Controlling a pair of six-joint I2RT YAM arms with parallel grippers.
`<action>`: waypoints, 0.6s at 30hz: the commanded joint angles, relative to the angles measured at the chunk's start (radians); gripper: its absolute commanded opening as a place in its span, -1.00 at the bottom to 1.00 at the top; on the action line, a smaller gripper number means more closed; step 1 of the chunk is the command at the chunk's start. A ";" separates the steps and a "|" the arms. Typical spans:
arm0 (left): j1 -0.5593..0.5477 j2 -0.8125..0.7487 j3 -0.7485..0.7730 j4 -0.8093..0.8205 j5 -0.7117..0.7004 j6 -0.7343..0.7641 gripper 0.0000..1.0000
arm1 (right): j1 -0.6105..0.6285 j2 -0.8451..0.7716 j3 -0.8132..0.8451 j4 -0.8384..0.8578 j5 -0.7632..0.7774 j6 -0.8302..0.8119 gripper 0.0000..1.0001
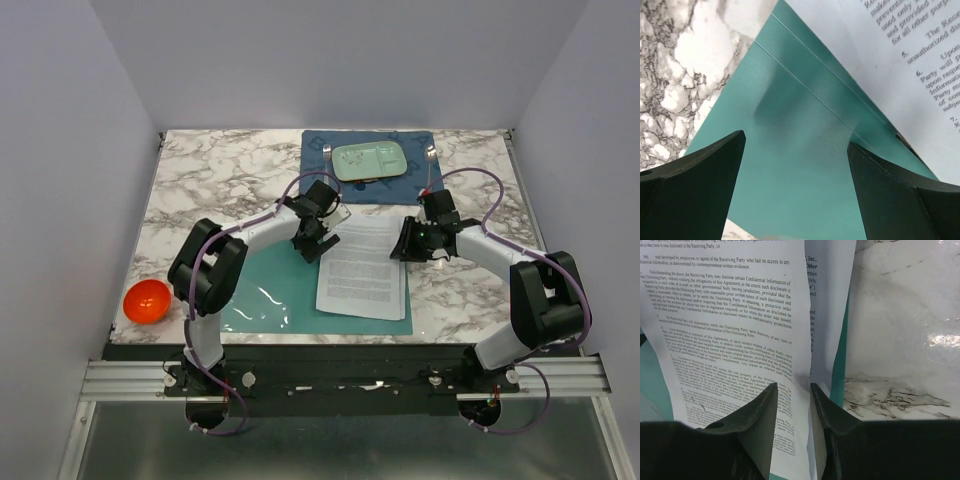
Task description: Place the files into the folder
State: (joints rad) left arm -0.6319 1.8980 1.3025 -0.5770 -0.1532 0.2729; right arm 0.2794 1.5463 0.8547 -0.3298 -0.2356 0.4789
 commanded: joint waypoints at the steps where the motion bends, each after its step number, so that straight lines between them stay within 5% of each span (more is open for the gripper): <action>1: -0.011 0.024 0.032 -0.003 0.006 -0.011 0.97 | -0.006 0.006 -0.020 0.046 -0.070 0.027 -0.20; 18: 0.024 -0.183 -0.071 -0.034 -0.025 0.032 0.97 | -0.006 0.043 -0.055 0.075 -0.090 0.047 -0.19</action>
State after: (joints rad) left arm -0.6308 1.7977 1.2831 -0.5922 -0.1574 0.2802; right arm 0.2794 1.5661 0.8165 -0.2768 -0.3088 0.5220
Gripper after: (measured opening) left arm 0.985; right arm 0.401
